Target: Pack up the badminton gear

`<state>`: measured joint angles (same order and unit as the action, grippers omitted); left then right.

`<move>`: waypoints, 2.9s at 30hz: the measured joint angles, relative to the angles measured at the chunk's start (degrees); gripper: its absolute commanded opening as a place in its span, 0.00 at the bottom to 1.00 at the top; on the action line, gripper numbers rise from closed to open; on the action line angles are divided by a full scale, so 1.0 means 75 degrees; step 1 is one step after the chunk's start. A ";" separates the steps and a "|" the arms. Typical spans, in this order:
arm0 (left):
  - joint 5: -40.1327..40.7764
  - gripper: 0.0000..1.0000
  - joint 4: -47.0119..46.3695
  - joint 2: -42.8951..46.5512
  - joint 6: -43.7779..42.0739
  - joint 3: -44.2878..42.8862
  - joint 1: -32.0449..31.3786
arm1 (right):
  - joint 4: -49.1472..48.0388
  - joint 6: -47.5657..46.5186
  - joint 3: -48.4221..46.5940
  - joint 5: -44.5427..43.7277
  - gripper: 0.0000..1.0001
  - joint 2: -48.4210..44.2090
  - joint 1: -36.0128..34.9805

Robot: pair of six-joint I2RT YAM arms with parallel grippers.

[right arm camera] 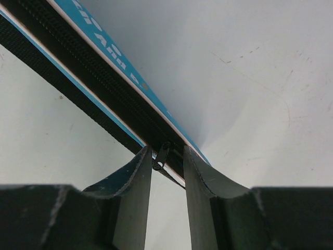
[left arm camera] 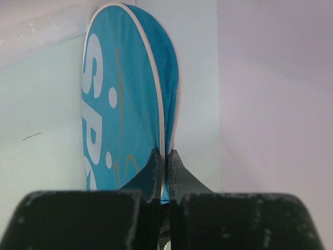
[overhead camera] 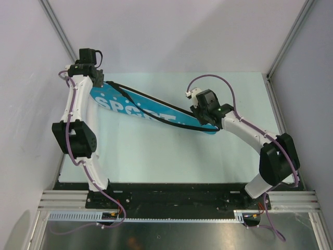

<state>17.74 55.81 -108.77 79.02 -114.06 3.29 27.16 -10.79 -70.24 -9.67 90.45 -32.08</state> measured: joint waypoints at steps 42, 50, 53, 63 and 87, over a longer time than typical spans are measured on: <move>-0.0458 0.00 0.0090 0.0000 0.0003 0.0009 -0.0160 | 0.0306 0.2250 0.1976 0.1716 0.44 -0.1113 0.3264; -0.0714 0.00 -0.0096 0.0000 -0.0012 0.0105 -0.0012 | -0.0233 0.1075 0.1722 0.0659 0.80 -0.1690 0.0577; -0.0796 0.00 -0.0172 0.0000 -0.0020 0.0128 -0.0006 | -0.0784 0.0268 0.1451 0.0600 0.81 -0.1568 -0.0420; -0.1005 0.00 -0.0370 0.0131 -0.0361 0.0367 0.0041 | -0.1909 -0.2498 -0.1495 -0.0495 0.82 0.1623 -0.1862; -0.2876 0.96 -0.1183 0.1323 -0.3474 0.1851 -0.0087 | -0.1049 -0.3587 -0.3197 0.1542 0.00 0.3232 -0.1233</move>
<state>-3.84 46.94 -98.85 52.97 -100.18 2.63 19.29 -37.69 -94.21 1.89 114.69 -41.32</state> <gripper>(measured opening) 0.831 0.072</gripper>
